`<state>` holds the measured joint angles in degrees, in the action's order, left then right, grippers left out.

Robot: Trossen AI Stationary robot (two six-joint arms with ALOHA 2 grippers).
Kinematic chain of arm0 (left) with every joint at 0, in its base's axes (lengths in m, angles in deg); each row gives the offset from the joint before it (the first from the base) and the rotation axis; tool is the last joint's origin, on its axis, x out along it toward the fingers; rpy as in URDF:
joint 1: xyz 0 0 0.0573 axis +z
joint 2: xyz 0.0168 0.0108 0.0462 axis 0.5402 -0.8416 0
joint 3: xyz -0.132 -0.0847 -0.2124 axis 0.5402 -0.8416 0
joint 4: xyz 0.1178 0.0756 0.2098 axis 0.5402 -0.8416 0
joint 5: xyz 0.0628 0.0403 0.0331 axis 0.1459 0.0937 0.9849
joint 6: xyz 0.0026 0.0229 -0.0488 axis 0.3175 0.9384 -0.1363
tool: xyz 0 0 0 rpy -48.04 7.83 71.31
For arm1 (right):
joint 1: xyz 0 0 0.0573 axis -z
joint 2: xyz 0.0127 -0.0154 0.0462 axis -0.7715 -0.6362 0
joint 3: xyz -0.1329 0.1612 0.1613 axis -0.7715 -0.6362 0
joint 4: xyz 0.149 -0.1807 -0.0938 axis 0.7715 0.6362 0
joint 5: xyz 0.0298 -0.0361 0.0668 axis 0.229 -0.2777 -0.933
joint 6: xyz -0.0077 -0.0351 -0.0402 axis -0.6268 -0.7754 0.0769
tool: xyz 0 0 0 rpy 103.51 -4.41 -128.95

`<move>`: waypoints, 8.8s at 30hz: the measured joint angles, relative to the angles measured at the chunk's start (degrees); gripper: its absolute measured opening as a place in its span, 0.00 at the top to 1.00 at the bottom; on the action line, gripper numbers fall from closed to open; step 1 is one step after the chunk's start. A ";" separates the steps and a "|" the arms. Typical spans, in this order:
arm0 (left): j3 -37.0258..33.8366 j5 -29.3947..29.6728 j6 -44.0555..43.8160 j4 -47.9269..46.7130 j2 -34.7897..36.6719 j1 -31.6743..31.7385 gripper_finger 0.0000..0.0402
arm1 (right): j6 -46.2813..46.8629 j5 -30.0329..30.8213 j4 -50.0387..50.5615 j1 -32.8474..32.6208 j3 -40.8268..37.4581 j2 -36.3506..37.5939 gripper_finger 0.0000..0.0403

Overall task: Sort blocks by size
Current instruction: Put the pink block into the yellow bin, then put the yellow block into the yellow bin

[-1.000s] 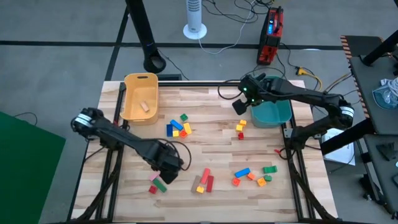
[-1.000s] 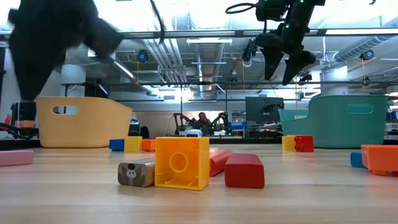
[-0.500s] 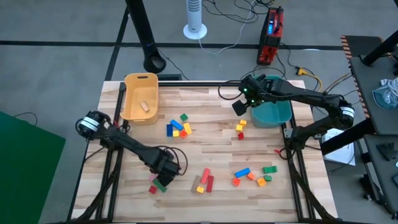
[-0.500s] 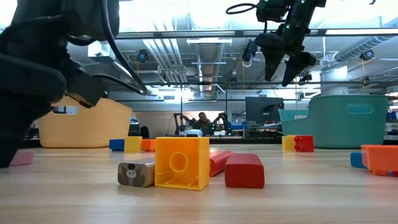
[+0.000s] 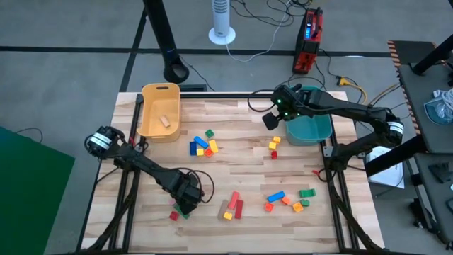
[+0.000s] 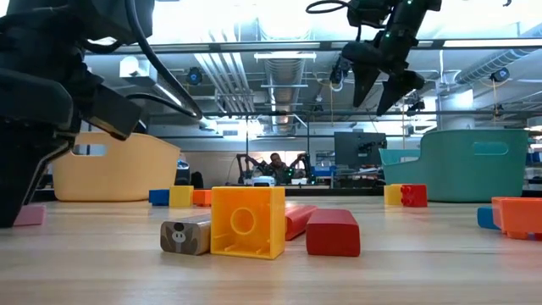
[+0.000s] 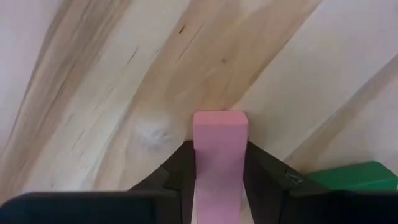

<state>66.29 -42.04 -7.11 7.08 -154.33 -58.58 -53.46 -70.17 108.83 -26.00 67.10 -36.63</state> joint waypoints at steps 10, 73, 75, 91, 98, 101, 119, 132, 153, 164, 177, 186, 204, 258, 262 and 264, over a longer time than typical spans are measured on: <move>7.16 3.85 -1.10 -11.61 13.87 2.38 0.78 | 0.09 -0.23 -1.55 0.02 0.00 0.00 0.22; 39.66 17.79 27.28 -24.22 24.74 50.84 0.35 | 9.67 -11.63 -3.98 -8.92 18.56 -21.40 0.73; 39.66 17.81 24.39 -24.22 24.73 49.92 0.35 | 7.51 -11.06 -7.56 -9.98 18.37 -21.40 0.78; 46.24 13.81 19.47 -29.08 24.78 43.06 0.35 | -3.22 -12.01 -35.41 -14.60 18.29 -33.32 0.97; 50.66 14.52 22.93 -29.61 24.93 43.06 0.35 | -6.05 -12.02 -37.94 -15.02 18.29 -40.44 0.97; 52.30 16.61 23.92 -29.63 24.94 43.06 0.35 | -6.74 -12.00 -38.66 -14.97 18.29 -42.90 0.97; 59.84 19.80 23.19 -29.99 24.92 42.03 0.35 | -12.67 -12.06 -24.10 -15.37 18.32 -42.98 0.97; 53.77 19.80 27.72 -33.84 24.33 42.03 0.35 | -2.98 -9.45 -28.86 -14.01 18.29 -30.96 0.97; 50.77 22.45 29.26 -33.85 24.42 42.05 0.35 | -0.42 -11.50 -42.33 -14.10 19.04 -47.84 0.97; 50.77 22.36 31.85 -33.87 24.61 42.05 0.35 | -9.81 -9.13 -22.90 -14.04 19.06 -44.70 0.97; 50.81 20.83 35.21 -33.86 24.94 42.05 0.35 | -3.09 -16.88 -10.31 -10.37 19.36 -37.77 0.86; 50.70 21.38 36.84 -32.42 24.94 42.05 0.35 | -3.32 -15.96 -15.25 -11.29 19.34 -40.36 0.42; 50.26 22.05 44.36 -25.85 24.72 42.05 0.35 | -9.10 -7.00 -18.25 -12.83 19.08 -48.24 0.72; 48.75 -11.76 82.89 -4.32 8.85 27.82 0.35 | 2.03 -67.75 -36.33 -9.60 16.57 -15.85 0.72; 48.78 -11.85 84.33 -3.14 9.01 27.89 0.35 | 5.34 -67.91 -39.90 -9.57 16.57 -15.89 0.72; 48.80 -11.83 84.80 -3.20 9.01 27.98 0.35 | 7.07 -67.93 -41.42 -9.57 16.57 -15.89 0.72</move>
<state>115.09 -53.88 77.69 3.88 -145.32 -30.61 -46.40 -138.11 67.41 -35.57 83.67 -52.52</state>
